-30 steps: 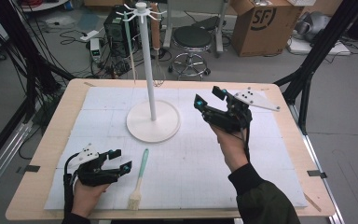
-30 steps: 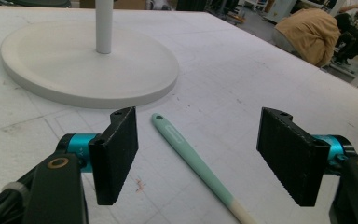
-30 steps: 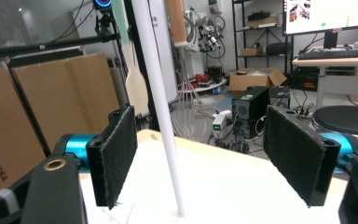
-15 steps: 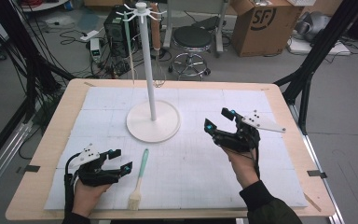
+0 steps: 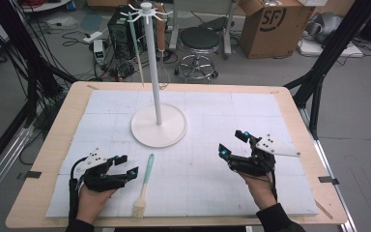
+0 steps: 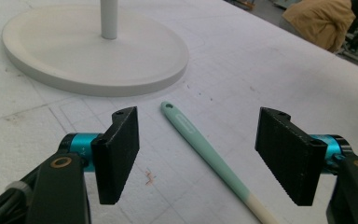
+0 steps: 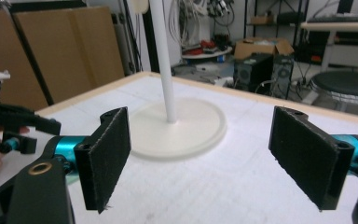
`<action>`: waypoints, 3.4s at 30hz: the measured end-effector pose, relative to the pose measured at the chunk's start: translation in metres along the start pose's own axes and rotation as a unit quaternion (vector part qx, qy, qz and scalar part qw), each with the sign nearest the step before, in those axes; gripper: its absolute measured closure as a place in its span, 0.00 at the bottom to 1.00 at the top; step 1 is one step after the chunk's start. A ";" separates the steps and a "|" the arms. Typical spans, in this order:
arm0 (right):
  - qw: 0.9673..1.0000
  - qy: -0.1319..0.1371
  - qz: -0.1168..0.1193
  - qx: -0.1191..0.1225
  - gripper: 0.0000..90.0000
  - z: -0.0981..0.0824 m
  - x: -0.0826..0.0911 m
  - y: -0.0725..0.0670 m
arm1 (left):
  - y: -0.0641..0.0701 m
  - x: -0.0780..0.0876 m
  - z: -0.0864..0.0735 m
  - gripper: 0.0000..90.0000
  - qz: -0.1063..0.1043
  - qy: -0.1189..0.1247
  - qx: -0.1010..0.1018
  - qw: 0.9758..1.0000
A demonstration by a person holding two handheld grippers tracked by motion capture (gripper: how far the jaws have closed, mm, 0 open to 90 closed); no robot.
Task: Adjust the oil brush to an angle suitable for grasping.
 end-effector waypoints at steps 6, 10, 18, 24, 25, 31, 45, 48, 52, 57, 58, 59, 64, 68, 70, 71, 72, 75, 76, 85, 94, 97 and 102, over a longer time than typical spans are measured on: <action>1.000 0.011 -0.003 -0.006 0.22 -0.016 0.012 0.006 | 0.000 -0.005 0.000 0.33 0.006 -0.001 -0.002 1.000; 1.000 0.011 -0.001 -0.016 0.22 -0.025 0.016 0.010 | -0.004 -0.009 0.000 0.34 0.014 -0.005 0.002 1.000; 1.000 0.013 0.003 -0.018 0.22 -0.029 0.022 0.008 | -0.015 -0.015 -0.005 0.57 0.047 -0.033 0.028 0.998; 1.000 0.010 0.002 -0.019 0.22 -0.031 0.021 0.008 | -0.012 -0.016 -0.005 0.78 0.031 -0.036 0.037 0.998; 1.000 0.010 0.000 -0.019 0.22 -0.031 0.021 0.008 | -0.012 -0.017 -0.006 0.82 0.033 -0.040 0.036 0.998; 1.000 0.013 -0.005 -0.020 0.22 -0.032 0.021 0.010 | -0.016 -0.020 -0.009 1.00 0.038 -0.051 0.049 0.997; 0.999 0.013 -0.017 -0.026 0.22 -0.036 0.021 0.016 | -0.016 -0.036 -0.023 1.00 0.033 -0.141 0.068 0.987; 0.999 0.011 -0.017 -0.026 0.23 -0.036 0.021 0.015 | -0.017 -0.037 -0.024 1.00 0.023 -0.148 0.089 0.985; 0.999 0.011 -0.021 -0.022 0.22 -0.037 0.018 0.016 | -0.019 -0.039 -0.023 1.00 0.010 -0.150 0.121 0.981; 1.000 0.005 -0.021 -0.020 0.23 -0.039 0.017 0.014 | -0.016 -0.043 -0.022 1.00 0.011 -0.148 0.127 0.981; 1.000 0.006 -0.022 -0.019 0.23 -0.039 0.017 0.014 | -0.016 -0.044 -0.022 1.00 0.012 -0.149 0.127 0.981; 1.000 0.003 -0.020 -0.021 0.23 -0.040 0.017 0.013 | -0.015 -0.046 -0.022 1.00 0.011 -0.150 0.124 0.981; 1.000 0.003 -0.022 -0.015 0.23 -0.040 0.016 0.014 | -0.007 -0.057 -0.020 1.00 0.011 -0.152 0.128 0.980; 1.000 0.002 -0.024 -0.018 0.23 -0.041 0.017 0.015 | -0.002 -0.064 -0.018 1.00 0.007 -0.154 0.124 0.980; 1.000 0.002 -0.026 -0.017 0.23 -0.042 0.017 0.016 | -0.001 -0.066 -0.018 1.00 0.005 -0.154 0.126 0.980; 1.000 0.000 -0.025 -0.018 0.23 -0.042 0.017 0.015 | -0.001 -0.067 -0.018 1.00 0.006 -0.155 0.123 0.980; 1.000 -0.001 -0.026 -0.017 0.23 -0.043 0.017 0.016 | -0.001 -0.067 -0.017 1.00 0.006 -0.154 0.124 0.980; 1.000 -0.004 -0.028 -0.014 0.23 -0.045 0.018 0.015 | -0.001 -0.068 -0.017 1.00 0.005 -0.156 0.123 0.980; 0.999 -0.004 -0.028 -0.016 0.23 -0.045 0.019 0.015 | -0.001 -0.068 -0.017 1.00 0.003 -0.156 0.122 0.980; 0.999 -0.001 -0.032 -0.016 0.23 -0.046 0.022 0.015 | 0.002 -0.073 -0.016 1.00 -0.003 -0.162 0.116 0.980; 0.999 0.000 -0.047 -0.023 0.23 -0.049 0.033 0.021 | 0.008 -0.082 -0.014 1.00 -0.010 -0.168 0.105 0.980; 0.998 0.000 -0.052 -0.023 0.23 -0.050 0.037 0.023 | 0.010 -0.086 -0.013 1.00 -0.013 -0.169 0.103 0.980; 0.998 0.004 -0.059 -0.030 0.23 -0.051 0.046 0.025 | 0.015 -0.093 -0.011 1.00 -0.019 -0.173 0.089 0.981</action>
Point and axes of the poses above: each handheld gripper's, and its own axes: x roughly backward along the jaws, z roughly out of its top, y roughly to its right, the point moved 10 cm from there along -x, roughly forward along the jaws, and after that the axes turned 1 degree about x, right-handed, at the moved point
